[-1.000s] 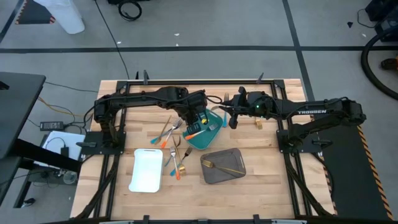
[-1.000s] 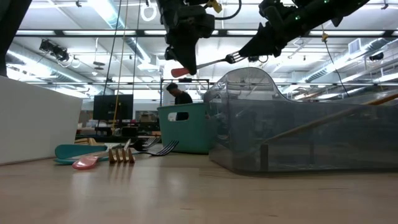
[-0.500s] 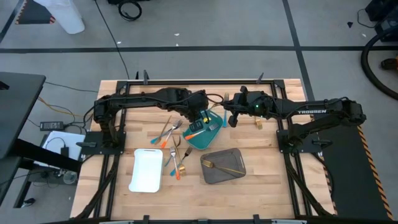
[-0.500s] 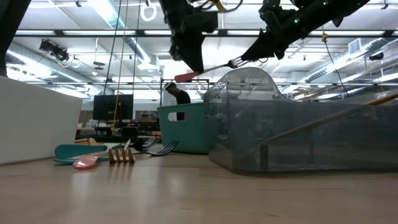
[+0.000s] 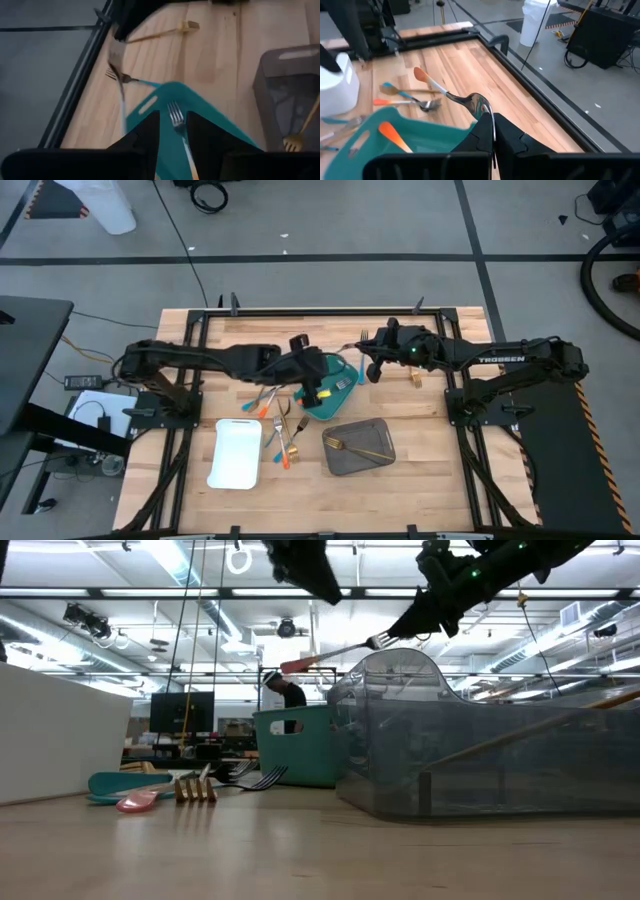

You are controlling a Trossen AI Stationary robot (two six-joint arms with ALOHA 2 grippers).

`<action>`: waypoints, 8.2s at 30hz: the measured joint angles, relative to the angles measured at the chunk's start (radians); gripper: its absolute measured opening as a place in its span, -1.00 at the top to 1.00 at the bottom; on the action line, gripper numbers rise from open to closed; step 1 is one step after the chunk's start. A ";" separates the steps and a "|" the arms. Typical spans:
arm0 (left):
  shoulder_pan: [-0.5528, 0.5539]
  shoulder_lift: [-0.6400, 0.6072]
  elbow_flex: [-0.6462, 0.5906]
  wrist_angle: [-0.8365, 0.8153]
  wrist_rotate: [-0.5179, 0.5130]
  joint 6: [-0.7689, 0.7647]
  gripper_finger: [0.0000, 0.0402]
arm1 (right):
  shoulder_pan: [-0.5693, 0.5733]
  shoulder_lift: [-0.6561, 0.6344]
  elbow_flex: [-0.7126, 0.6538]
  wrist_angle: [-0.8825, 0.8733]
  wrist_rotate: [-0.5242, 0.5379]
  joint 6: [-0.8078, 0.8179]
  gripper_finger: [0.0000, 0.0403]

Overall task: Sort silverware by color (type)
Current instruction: Put the orange silver fork into the blue bin, then put the gold fork into the black transparent bin

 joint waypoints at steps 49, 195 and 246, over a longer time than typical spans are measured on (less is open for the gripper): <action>-0.036 -0.452 -0.773 0.868 -0.135 0.148 0.48 | -0.053 -0.010 -0.095 0.265 -0.120 -0.006 0.95; -0.068 -0.121 -0.602 0.468 -0.145 -0.429 0.24 | -0.066 -0.230 -0.094 0.045 -0.059 0.007 0.15; 0.121 -0.186 -0.799 0.073 0.016 -0.537 0.25 | -0.058 -0.206 -0.095 0.051 -0.113 0.025 0.15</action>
